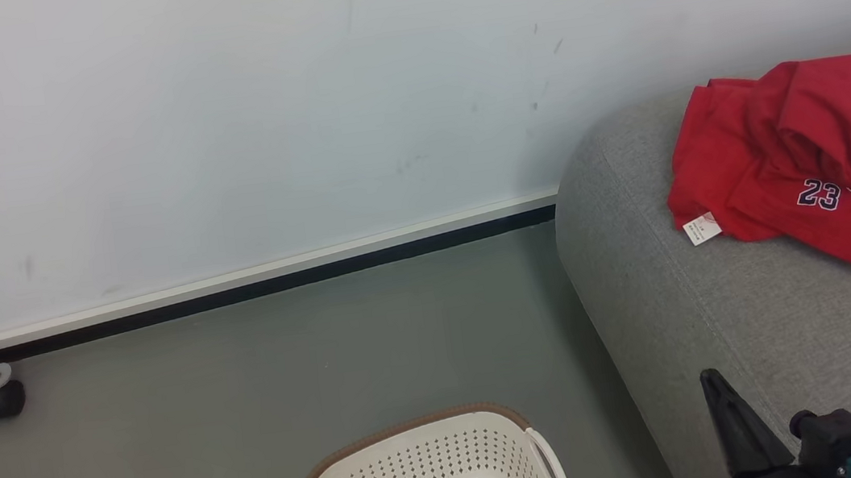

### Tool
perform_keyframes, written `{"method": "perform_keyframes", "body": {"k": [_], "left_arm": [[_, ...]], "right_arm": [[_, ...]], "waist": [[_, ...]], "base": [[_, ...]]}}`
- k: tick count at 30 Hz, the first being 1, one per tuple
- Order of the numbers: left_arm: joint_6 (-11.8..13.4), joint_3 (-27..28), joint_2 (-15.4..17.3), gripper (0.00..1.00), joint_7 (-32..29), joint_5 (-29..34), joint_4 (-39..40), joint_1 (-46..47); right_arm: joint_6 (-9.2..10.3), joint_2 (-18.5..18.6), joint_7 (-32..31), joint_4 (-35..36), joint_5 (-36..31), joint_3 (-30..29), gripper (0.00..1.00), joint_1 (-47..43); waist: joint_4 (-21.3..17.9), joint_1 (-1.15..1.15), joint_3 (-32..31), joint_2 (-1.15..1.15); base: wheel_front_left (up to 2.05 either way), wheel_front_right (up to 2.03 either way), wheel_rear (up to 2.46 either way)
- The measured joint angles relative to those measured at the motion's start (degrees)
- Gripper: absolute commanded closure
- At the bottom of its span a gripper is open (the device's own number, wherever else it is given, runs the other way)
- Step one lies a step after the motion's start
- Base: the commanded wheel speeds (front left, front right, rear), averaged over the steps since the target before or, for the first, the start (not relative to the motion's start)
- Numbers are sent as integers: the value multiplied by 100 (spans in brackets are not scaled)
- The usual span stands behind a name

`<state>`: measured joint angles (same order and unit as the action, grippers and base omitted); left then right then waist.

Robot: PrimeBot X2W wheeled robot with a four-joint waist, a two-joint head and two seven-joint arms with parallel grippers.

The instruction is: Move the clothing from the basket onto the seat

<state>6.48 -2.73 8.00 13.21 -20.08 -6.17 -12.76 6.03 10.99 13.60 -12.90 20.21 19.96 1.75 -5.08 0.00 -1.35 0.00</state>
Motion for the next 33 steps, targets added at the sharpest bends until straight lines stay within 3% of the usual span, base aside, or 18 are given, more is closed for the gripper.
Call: {"method": "perform_keyframes", "body": {"k": [33], "left_arm": [[-404, 260, -167, 100, -650, -2276, -318, 470]], "right_arm": [[-386, -260, -672, -134, 2285, -866, 100, 100]], "waist": [[166, 0, 45, 0]], "base": [[0, 0, 0]]}}
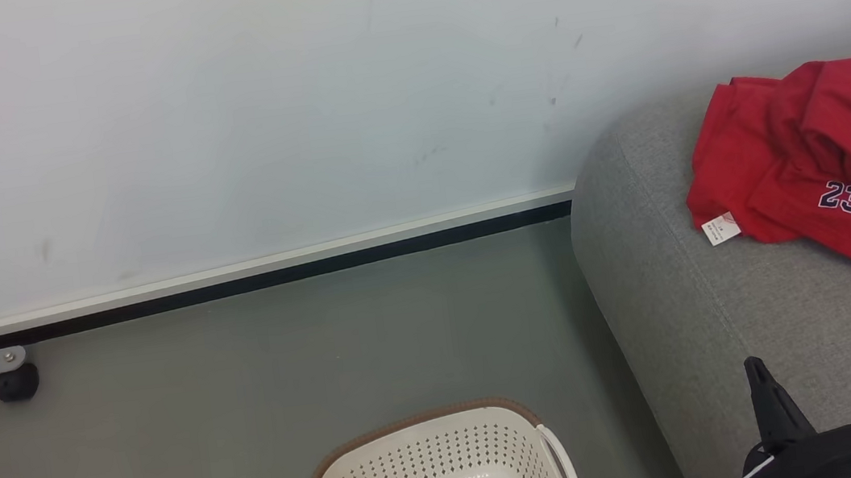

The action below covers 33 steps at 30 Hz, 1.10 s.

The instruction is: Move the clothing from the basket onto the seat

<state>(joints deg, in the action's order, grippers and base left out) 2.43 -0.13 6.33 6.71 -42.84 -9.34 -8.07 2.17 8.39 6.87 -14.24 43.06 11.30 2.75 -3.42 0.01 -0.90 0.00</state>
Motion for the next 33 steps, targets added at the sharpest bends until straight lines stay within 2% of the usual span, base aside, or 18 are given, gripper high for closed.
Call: {"method": "perform_keyframes", "body": {"k": [33], "left_arm": [[-404, 244, -157, 100, -600, -2168, -341, 550]], "right_arm": [[-400, -269, -610, -126, 2169, -854, 100, 71]], "waist": [[154, 0, 45, 0]], "base": [[0, 0, 0]]}}
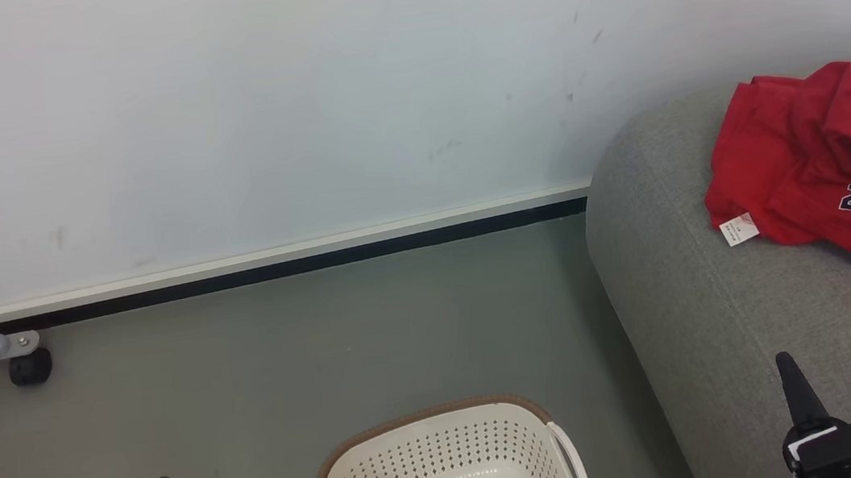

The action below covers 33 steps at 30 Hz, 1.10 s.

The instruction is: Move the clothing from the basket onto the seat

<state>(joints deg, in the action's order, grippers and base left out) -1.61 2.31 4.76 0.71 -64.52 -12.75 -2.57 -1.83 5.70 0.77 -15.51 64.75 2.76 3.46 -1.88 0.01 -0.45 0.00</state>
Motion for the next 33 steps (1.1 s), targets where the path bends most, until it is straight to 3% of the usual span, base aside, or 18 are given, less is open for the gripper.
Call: {"method": "perform_keyframes", "body": {"k": [33], "left_arm": [[-449, 241, -174, 100, -575, -2156, -341, 542]], "right_arm": [[-408, -247, -586, -134, 2160, -840, 100, 112]], "waist": [[153, -1, 45, 0]], "base": [[0, 0, 0]]}}
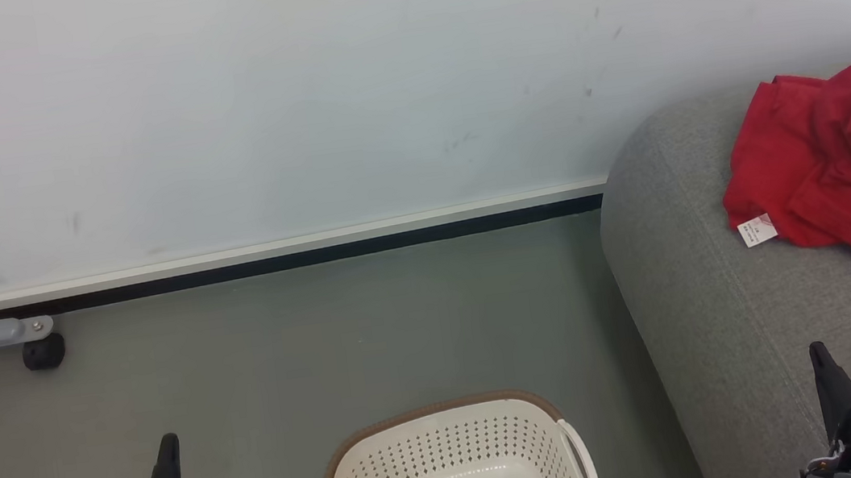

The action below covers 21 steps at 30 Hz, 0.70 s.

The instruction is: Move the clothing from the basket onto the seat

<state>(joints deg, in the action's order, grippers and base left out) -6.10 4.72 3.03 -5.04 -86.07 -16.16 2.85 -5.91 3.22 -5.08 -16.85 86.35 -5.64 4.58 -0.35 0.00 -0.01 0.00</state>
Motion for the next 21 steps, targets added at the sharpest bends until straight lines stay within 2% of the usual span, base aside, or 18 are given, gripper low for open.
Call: {"method": "perform_keyframes", "body": {"k": [9, 21], "left_arm": [[-98, 48, -49, 100, -146, -533, -69, 164], [-98, 49, -54, 100, -146, -556, -77, 166]], "right_arm": [[-99, -63, -142, -25, 504, -199, 100, 66], [-99, -69, -142, -27, 506, -204, 100, 66]], "waist": [[35, 0, 11, 0], [35, 0, 10, 0]], "base": [[0, 0, 0], [0, 0, 0]]}}
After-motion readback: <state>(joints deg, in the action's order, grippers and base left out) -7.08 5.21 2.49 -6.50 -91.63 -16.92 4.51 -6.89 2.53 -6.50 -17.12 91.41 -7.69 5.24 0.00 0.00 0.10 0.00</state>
